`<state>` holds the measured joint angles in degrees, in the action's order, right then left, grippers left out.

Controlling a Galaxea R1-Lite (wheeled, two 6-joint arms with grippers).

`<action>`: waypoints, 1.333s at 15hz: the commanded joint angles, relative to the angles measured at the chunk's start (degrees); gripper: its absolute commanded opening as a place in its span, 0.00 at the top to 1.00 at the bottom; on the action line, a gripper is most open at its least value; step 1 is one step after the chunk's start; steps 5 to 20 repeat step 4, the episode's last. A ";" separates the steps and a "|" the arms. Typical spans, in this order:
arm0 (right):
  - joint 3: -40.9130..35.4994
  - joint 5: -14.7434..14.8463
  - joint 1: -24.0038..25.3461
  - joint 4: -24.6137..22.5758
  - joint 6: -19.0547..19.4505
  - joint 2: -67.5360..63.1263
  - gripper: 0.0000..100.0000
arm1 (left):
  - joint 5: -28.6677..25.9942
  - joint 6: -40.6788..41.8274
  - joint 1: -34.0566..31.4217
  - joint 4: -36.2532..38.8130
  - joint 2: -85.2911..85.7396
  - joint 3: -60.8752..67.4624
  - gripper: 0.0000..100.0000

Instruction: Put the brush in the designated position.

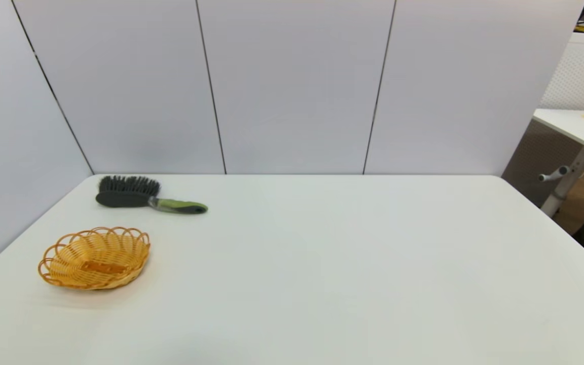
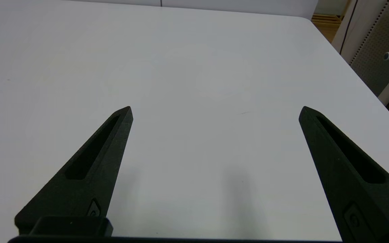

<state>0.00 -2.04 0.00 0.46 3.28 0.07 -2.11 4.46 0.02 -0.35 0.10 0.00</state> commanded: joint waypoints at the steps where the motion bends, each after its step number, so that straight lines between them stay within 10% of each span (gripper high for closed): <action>1: -0.09 0.01 0.00 0.06 0.24 0.10 0.00 | 0.00 0.02 -0.02 0.00 -0.10 0.00 0.00; 20: -0.09 0.01 0.00 0.06 0.24 0.10 0.00 | 0.00 0.02 -0.02 0.00 -0.10 0.00 0.00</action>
